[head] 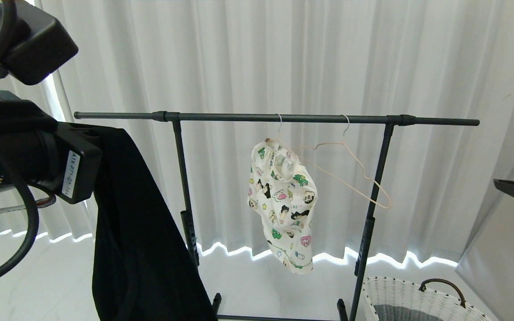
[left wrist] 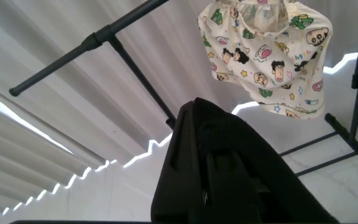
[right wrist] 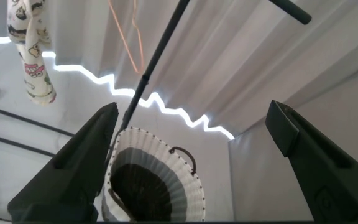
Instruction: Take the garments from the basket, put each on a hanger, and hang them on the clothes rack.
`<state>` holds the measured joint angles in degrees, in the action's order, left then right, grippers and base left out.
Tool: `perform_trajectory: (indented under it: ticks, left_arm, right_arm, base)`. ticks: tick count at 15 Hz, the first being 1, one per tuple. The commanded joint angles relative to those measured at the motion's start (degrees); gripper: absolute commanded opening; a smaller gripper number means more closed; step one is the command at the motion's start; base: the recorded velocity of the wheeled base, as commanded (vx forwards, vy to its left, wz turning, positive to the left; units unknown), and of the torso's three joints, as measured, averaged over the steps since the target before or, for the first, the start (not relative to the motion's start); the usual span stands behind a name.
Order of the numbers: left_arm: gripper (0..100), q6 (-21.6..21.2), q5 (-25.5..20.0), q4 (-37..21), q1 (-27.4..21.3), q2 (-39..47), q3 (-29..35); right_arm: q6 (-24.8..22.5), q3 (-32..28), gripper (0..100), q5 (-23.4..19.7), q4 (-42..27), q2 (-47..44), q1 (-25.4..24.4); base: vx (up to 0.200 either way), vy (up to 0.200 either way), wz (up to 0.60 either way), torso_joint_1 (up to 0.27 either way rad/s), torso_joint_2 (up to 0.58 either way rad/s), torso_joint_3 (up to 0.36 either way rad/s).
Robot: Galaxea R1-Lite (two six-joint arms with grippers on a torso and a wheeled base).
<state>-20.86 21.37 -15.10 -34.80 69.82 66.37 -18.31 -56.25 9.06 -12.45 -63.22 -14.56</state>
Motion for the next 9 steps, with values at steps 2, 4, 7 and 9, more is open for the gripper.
perform_trajectory:
  ticks: [2,4,7,9]
  left_arm:
    - [0,0.03,0.08,-0.01,-0.09,0.06,-0.36]
    - [0,-0.06,0.08,-0.01,-0.09,0.06,-0.36]
    - [0,-0.06,0.08,-0.01,-0.09,0.06,-0.36]
    - [0,-0.06,0.08,-0.01,-0.09,0.06,-0.36]
  right_arm:
    - [0.03,0.17,100,-0.44,0.05,-0.50,-0.03]
    - [0.20,0.26,100,-0.80,0.05,-0.68,0.05]
    - [0.20,0.26,100,-0.97,0.05,-1.03,0.05]
    - [0.20,0.26,100,-1.24,0.05,-1.03,-0.03]
  base:
    - [0.100,0.000,0.00,0.006,-0.01,-0.004]
    - [0.200,0.000,0.00,0.002,-0.01,0.000]
    - [0.200,0.000,0.00,0.007,0.00,-0.001]
    - [0.200,0.000,0.00,0.012,0.00,0.002]
